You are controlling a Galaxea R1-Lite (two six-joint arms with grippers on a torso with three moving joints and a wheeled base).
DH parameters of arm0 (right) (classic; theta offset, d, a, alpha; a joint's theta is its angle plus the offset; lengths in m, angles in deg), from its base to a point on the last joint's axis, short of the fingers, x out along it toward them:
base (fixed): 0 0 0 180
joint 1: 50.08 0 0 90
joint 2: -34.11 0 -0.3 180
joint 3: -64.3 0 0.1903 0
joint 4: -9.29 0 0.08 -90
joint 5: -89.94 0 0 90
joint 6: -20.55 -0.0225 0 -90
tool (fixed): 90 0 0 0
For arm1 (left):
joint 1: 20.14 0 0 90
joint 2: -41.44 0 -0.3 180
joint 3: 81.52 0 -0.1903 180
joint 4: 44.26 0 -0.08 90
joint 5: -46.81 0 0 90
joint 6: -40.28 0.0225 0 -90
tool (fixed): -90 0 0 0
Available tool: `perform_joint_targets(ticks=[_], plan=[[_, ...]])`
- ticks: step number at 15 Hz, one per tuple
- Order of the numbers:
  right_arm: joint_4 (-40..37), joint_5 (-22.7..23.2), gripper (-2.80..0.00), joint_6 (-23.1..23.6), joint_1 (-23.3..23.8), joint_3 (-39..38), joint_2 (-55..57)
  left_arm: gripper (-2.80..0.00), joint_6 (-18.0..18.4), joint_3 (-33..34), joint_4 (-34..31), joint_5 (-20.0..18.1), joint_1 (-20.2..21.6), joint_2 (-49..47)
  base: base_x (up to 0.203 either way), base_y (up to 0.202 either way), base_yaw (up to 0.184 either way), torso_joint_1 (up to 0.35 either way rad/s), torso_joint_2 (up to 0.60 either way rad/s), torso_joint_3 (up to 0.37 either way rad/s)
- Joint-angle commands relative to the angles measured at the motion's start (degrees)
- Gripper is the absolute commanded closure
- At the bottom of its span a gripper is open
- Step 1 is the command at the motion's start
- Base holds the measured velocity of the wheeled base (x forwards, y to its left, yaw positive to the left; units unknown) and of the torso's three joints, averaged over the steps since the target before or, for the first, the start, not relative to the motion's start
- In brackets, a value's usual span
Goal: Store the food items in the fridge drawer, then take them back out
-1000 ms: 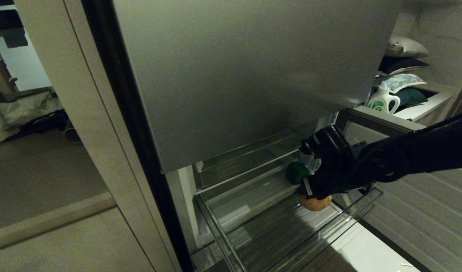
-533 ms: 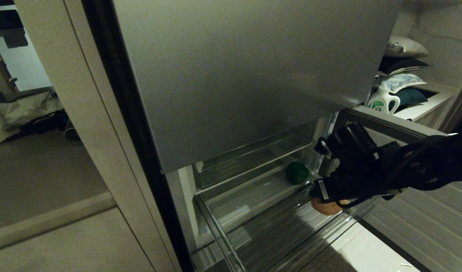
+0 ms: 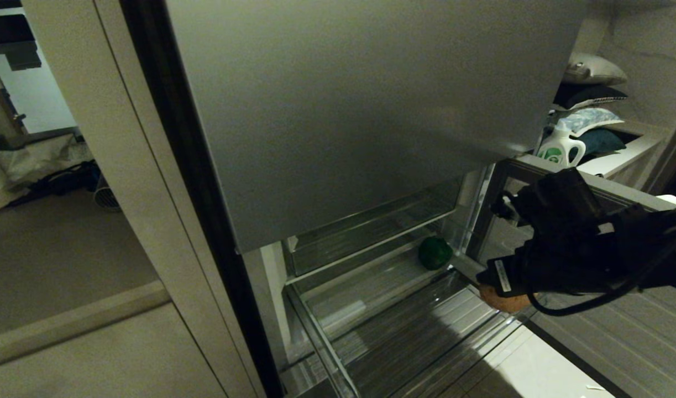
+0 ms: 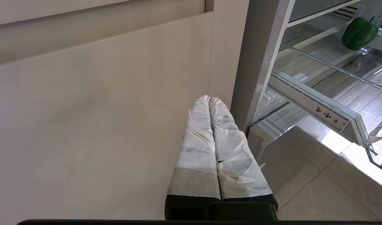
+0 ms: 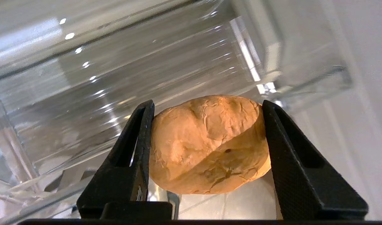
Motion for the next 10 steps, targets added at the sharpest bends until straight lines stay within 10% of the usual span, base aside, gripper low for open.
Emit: perform_joint_targets(ticks=[1, 7, 10], plan=[[-0.2, -1.0, 0.0, 0.0, 0.0, -2.0, -5.9, 0.0, 0.0, 0.0, 0.0, 0.0, 0.0, 0.0, 0.0, 0.0, 0.0, 0.0, 0.0, 0.0], [-0.3, -5.8, 0.0, 0.5, 1.0, -9.8, -23.4, 0.0, 0.0, 0.0, 0.0, 0.0, 0.0, 0.0, 0.0, 0.0, 0.0, 0.0, 0.0, 0.0], [-0.2, -7.9, 0.0, 4.4, 11.8, -7.7, -29.5, 0.0, 0.0, 0.0, 0.0, 0.0, 0.0, 0.0, 0.0, 0.0, 0.0, 0.0, 0.0, 0.0]])
